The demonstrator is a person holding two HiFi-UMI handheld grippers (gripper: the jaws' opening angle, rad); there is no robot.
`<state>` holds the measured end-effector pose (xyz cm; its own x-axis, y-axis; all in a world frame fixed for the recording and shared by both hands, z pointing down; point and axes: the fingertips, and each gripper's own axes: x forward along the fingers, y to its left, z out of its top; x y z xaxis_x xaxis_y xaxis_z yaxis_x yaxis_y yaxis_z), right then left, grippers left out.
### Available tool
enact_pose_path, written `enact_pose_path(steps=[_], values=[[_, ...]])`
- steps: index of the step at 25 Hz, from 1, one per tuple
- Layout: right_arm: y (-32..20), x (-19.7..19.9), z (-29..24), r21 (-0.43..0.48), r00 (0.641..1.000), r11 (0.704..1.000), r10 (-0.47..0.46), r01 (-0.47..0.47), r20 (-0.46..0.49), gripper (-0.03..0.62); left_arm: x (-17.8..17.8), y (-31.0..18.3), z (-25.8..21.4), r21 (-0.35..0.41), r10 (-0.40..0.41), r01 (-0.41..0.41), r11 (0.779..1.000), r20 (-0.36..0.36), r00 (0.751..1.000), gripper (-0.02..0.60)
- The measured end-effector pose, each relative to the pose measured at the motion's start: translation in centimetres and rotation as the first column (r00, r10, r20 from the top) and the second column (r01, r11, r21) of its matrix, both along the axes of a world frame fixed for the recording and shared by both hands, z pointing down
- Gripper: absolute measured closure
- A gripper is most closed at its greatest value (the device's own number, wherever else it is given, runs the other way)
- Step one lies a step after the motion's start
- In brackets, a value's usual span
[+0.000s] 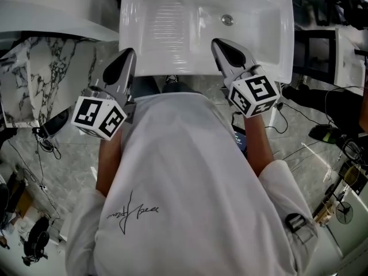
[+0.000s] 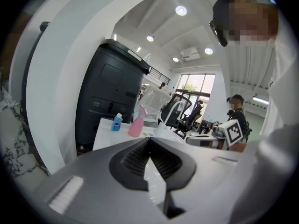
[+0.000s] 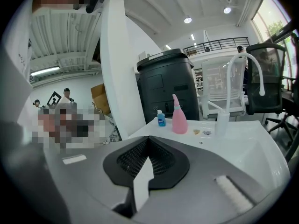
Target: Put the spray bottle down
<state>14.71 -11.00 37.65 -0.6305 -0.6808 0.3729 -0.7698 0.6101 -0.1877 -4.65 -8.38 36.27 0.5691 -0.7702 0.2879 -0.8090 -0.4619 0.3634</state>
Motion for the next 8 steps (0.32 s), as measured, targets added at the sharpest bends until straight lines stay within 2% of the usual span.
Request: enact_pose_path(steps=[8], values=[[-0.4, -2.1, 0.6, 0.014, 1.0, 1.0, -0.012, 0.012, 0.026, 0.6, -2.2, -0.3, 0.2, -0.01, -0.018, 0.019, 1.0, 0.015, 1.0, 0.577]])
